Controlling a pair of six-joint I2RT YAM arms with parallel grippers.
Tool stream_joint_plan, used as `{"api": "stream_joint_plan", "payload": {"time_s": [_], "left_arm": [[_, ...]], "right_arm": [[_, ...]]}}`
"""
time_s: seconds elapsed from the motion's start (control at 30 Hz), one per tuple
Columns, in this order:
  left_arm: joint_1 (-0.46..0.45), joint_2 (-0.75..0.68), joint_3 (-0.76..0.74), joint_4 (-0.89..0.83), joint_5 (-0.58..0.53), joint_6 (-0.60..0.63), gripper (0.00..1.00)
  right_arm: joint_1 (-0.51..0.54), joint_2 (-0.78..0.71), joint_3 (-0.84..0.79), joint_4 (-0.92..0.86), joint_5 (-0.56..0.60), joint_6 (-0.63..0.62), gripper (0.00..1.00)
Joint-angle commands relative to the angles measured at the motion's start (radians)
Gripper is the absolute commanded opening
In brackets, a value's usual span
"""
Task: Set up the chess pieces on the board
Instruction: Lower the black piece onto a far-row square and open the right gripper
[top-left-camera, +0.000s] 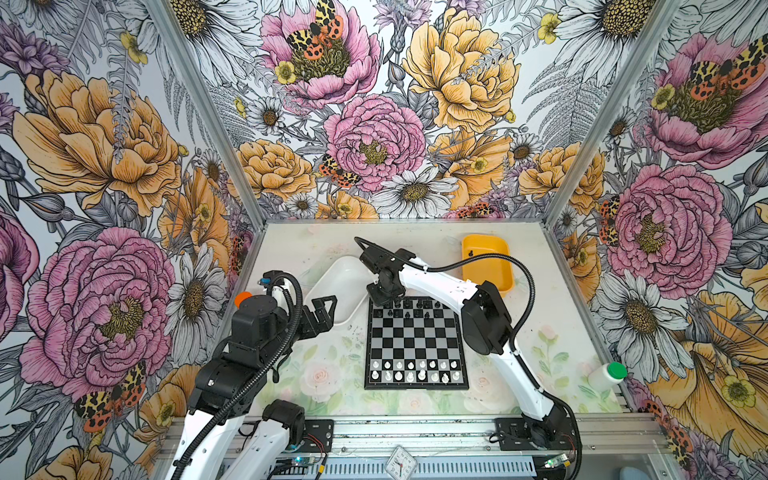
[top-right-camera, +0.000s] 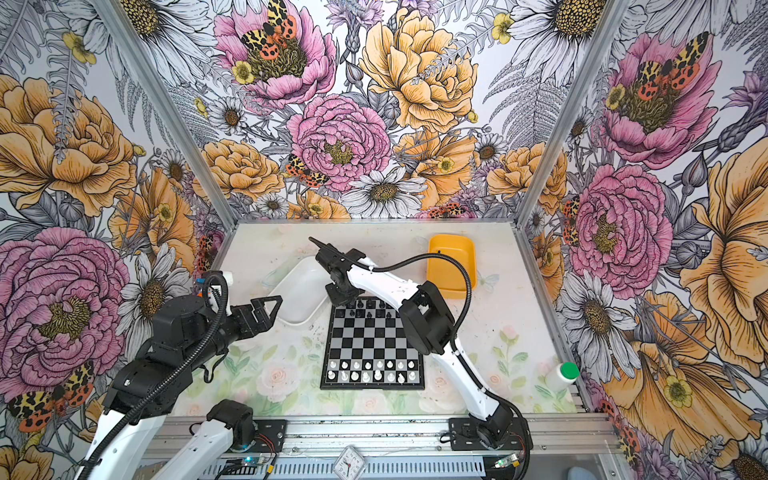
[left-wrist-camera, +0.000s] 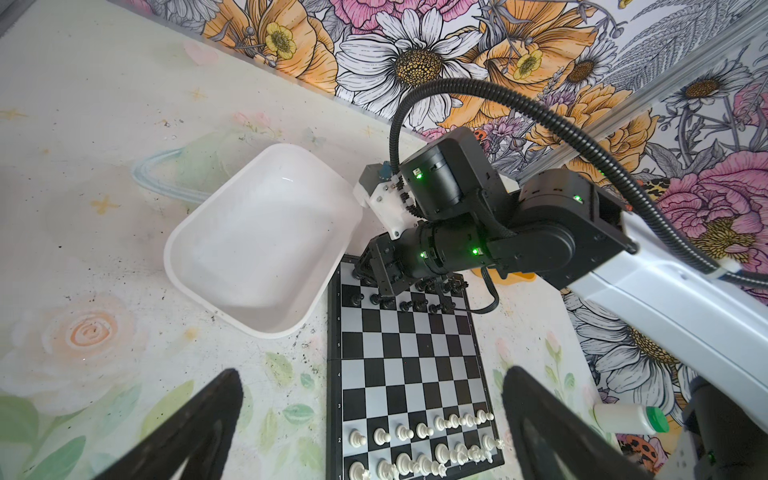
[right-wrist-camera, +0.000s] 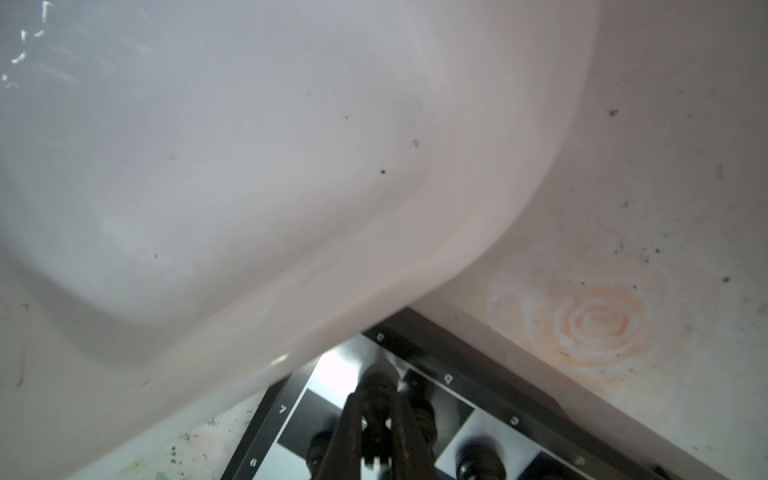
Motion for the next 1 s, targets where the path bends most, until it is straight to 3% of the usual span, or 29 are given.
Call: {"api": "stream_joint_plan", "payload": {"time_s": [0.0, 0.97], "left_arm": [[-0.007, 0.004, 0.024, 0.001, -0.013, 0.024, 0.99], [-0.007, -0.017, 0.013, -0.001, -0.009, 0.029, 0.99]], "right_arm": [[0.0, 0.027, 0.012, 0.023, -0.008, -0.003, 0.13], [0.015, 0.043, 0.049, 0.019, -0.03, -0.005, 0.16]]}}
